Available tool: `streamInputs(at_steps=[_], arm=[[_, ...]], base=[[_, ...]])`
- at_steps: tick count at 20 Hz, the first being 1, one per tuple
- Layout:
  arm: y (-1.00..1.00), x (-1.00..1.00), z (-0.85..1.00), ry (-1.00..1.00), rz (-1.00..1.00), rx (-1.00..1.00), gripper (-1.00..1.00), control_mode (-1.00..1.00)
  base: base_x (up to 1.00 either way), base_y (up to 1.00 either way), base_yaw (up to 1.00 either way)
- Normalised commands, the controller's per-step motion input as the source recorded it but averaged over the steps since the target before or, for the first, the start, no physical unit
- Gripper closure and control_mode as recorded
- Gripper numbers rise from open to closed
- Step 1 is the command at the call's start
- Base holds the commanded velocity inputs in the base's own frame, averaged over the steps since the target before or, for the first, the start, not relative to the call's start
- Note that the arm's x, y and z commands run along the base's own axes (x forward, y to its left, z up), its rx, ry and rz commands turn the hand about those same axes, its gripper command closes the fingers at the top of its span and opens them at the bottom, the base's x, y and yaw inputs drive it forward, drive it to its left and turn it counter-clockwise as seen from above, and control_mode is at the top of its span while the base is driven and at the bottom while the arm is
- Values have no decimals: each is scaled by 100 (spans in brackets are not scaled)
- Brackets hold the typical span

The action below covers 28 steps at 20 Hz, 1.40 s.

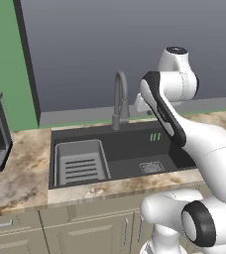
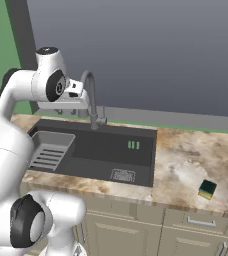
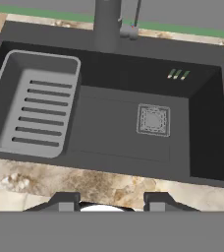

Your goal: Soak the sponge with water for a few seconds and then drop it inside the sink.

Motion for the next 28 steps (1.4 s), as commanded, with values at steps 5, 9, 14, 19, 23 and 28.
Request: streamInputs(at_steps=[5, 9, 14, 19, 23, 28], arm=[[-24, -2, 0, 0, 0, 0, -100, -100], [-36, -9, 1, -1, 0, 0, -100, -100], [-29, -1, 0, 0, 3, 0, -100, -100], [-34, 0, 0, -12, 8, 0, -100, -100], [-23, 0, 0, -27, 9, 0, -100, -100], [-14, 0, 0, -27, 11, 0, -100, -100]], base=[[0, 0, 0], [0, 0, 0], [0, 0, 0], [0, 0, 0], [0, 0, 0], [0, 0, 0]])
